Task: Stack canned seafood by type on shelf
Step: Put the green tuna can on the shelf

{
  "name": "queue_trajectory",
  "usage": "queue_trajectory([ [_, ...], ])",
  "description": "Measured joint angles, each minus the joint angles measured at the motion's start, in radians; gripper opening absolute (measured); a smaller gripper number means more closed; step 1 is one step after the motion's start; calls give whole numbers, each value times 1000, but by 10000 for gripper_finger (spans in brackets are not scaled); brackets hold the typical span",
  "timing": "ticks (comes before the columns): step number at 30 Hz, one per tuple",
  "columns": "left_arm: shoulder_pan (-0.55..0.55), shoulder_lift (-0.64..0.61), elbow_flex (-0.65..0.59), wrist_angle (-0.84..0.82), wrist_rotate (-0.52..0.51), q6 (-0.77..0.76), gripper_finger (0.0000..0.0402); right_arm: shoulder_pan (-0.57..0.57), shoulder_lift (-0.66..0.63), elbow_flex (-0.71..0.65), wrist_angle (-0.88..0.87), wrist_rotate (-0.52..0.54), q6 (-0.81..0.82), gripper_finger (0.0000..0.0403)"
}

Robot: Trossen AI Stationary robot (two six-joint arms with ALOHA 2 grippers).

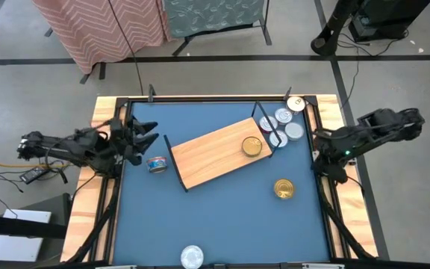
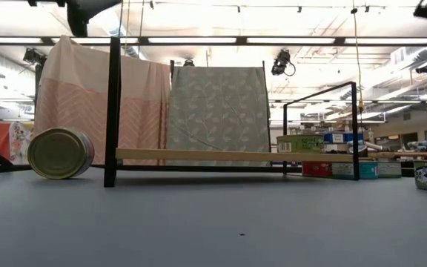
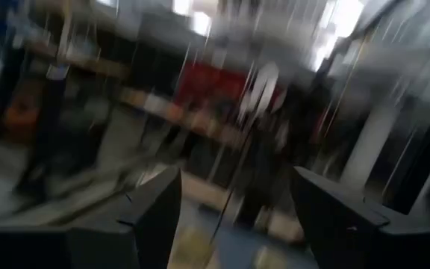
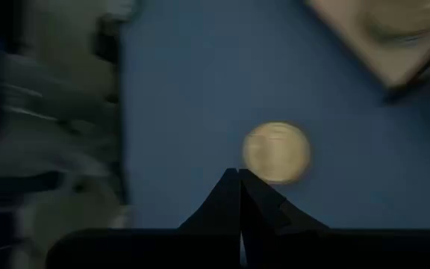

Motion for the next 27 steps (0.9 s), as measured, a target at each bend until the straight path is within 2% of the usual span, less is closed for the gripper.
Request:
queue_trajectory([
  [2, 0, 22, 113, -239, -1, -9, 252, -21, -47, -89, 87, -69, 15, 4],
  [5, 0, 52, 259, -483, -1, -34, 252, -56, -97, -212, 154, -152, 34, 4],
  [10, 0, 66, 399, -589, -4, -29, 252, -116, -118, -390, 149, -291, 37, 4],
  [13, 0, 64, 440, -585, -5, -27, 252, -139, -100, -454, 102, -288, -9, 5],
  [15, 0, 62, 454, -592, -5, -26, 252, -150, -75, -465, 56, -227, -58, 5],
  [17, 0, 62, 461, -590, -5, -26, 252, -163, -53, -458, 81, -188, -105, 4],
  [19, 0, 62, 461, -595, -5, -26, 252, -176, -24, -427, 77, -94, -153, 3],
  [22, 0, 64, 461, -618, -14, -26, 252, -198, 25, -356, 29, 97, -232, 5],
  [27, 0, 67, 457, -620, -19, -26, 252, -244, 111, -252, -25, 489, -360, 5],
])
